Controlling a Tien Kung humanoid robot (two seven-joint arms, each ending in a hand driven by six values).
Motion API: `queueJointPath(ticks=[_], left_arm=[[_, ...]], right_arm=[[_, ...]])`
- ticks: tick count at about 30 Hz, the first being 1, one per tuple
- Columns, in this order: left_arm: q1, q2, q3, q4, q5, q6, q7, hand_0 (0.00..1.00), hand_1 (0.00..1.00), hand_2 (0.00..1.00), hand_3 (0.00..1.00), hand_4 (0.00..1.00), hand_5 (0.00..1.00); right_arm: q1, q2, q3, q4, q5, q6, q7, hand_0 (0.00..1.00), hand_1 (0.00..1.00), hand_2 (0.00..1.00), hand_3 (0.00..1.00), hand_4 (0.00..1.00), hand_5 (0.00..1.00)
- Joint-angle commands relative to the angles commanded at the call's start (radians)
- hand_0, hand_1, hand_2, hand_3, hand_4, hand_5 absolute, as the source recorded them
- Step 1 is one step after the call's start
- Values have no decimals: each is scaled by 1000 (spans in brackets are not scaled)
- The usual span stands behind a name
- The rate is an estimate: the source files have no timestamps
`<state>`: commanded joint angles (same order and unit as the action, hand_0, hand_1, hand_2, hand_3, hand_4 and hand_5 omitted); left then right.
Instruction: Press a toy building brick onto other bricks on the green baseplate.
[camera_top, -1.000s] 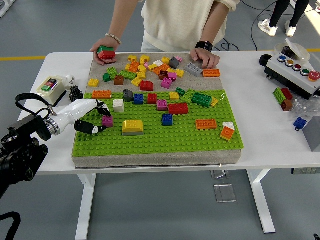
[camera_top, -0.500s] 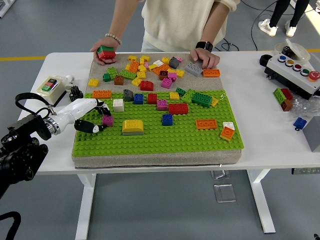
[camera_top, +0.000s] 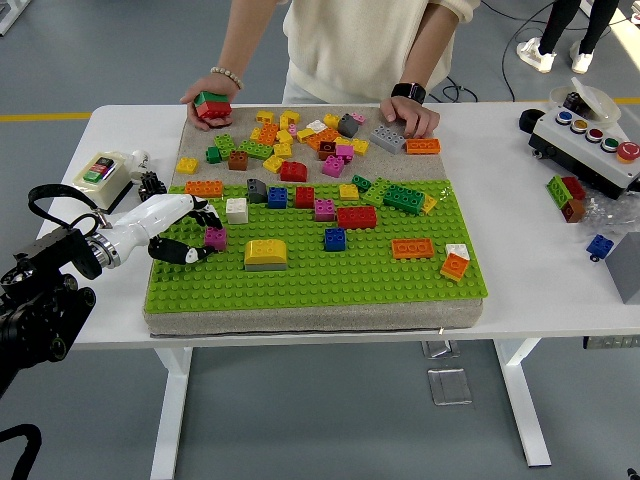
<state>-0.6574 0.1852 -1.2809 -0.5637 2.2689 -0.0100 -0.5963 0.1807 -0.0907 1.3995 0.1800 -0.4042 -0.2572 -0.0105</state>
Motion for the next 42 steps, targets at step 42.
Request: queueJointPath(ticks=[42], left_arm=[[47,38,-50,-173,0,-34,26,611,565,564,543,691,2]], right_arm=[[-3,-8,14,0,-1,3,11,734,654,704,589,916,497]])
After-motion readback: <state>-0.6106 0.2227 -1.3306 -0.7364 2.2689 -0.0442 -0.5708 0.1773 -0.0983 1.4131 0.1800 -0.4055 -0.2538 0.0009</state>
